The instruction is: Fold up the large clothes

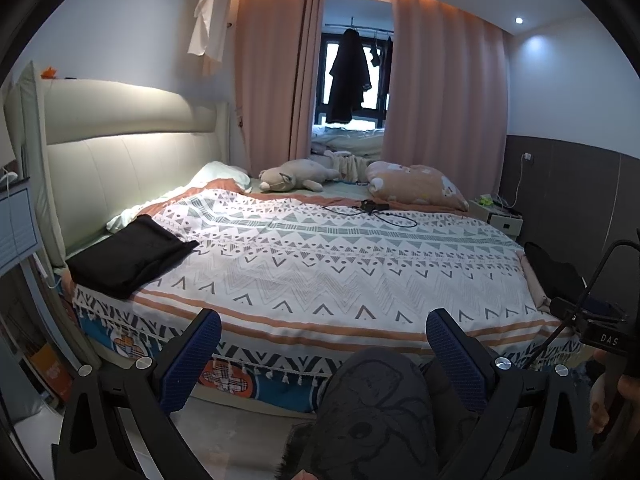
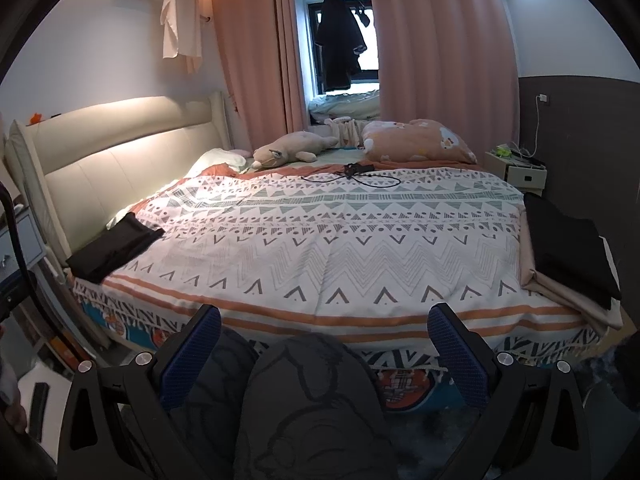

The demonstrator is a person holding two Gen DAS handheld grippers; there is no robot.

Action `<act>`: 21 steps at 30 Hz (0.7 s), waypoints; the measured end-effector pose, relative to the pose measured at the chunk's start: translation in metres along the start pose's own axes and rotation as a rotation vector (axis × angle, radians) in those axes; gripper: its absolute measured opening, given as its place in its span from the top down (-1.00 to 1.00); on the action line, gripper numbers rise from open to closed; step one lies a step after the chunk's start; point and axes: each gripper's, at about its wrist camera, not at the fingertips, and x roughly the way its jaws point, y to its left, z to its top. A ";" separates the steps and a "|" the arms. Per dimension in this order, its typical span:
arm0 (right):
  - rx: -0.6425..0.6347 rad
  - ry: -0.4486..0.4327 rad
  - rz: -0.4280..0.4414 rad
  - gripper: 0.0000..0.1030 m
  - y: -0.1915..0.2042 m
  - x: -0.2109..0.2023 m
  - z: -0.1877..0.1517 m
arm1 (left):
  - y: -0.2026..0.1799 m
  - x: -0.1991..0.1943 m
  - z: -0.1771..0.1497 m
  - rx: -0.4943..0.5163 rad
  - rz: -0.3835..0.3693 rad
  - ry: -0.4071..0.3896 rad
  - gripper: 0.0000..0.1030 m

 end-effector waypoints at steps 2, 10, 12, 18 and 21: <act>0.000 0.001 0.001 -1.00 -0.001 0.000 0.000 | -0.001 -0.001 0.000 0.008 0.018 -0.003 -0.99; -0.006 -0.002 -0.003 -1.00 -0.003 -0.001 -0.001 | 0.004 0.000 -0.003 -0.002 0.009 0.011 -0.99; -0.005 -0.002 -0.004 -1.00 -0.002 -0.001 -0.001 | 0.004 -0.001 -0.003 -0.006 0.003 0.009 -0.99; -0.009 -0.004 -0.007 -1.00 -0.002 -0.005 -0.004 | 0.004 -0.008 -0.004 0.002 0.002 -0.005 -0.99; -0.013 -0.007 -0.010 -1.00 -0.001 -0.008 -0.005 | 0.006 -0.010 -0.004 -0.002 -0.002 -0.007 -0.99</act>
